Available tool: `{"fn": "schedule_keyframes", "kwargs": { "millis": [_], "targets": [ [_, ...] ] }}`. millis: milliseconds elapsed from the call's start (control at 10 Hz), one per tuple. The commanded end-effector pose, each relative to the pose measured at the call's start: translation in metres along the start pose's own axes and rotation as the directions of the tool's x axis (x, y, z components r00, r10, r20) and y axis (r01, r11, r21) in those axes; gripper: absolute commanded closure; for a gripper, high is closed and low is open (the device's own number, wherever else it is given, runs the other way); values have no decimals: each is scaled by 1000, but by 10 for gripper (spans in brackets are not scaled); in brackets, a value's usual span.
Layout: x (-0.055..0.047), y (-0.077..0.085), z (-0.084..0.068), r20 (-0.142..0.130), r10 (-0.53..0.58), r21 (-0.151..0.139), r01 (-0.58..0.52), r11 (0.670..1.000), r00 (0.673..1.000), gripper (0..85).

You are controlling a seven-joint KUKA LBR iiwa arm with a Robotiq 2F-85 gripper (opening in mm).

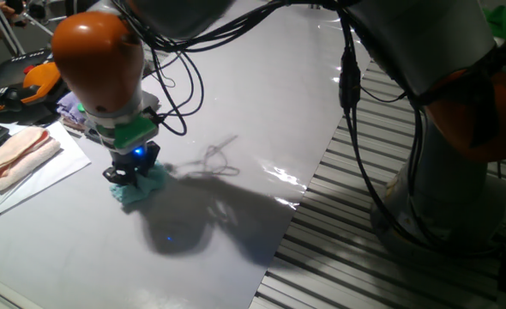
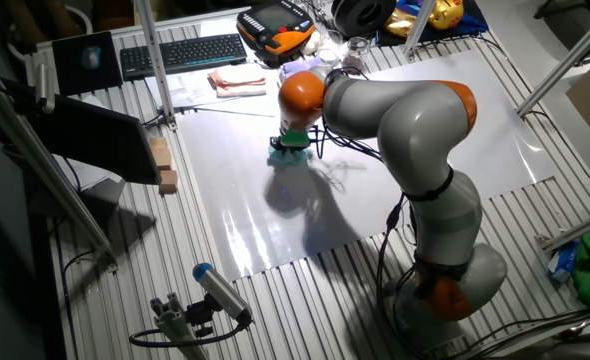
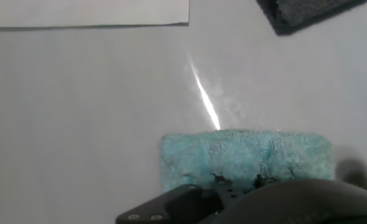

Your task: Clean the table with a cloth

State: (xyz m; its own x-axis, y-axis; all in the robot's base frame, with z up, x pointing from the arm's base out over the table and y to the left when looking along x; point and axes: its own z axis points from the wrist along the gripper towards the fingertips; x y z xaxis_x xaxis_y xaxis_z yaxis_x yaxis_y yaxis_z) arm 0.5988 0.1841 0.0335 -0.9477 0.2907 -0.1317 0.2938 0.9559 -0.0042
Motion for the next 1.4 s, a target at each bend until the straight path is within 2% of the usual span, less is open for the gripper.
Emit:
{"fn": "schedule_keyframes", "kwargs": {
  "millis": [0, 400, 600, 900, 1100, 1300],
  "targets": [
    [0, -2, -1, 4, -7, 2, 7, 1000, 1000, 850],
    [15, -16, -5, -9, -41, 26, 42, 999, 999, 850],
    [16, -26, -5, -14, -63, 13, 63, 998, 998, 850],
    [4, -40, -7, -14, -109, 15, 109, 994, 994, 850],
    [-8, -57, -8, -11, -138, 3, 138, 990, 990, 850],
    [-18, -74, -10, -10, -163, 6, 163, 987, 987, 850]
  ]
}}
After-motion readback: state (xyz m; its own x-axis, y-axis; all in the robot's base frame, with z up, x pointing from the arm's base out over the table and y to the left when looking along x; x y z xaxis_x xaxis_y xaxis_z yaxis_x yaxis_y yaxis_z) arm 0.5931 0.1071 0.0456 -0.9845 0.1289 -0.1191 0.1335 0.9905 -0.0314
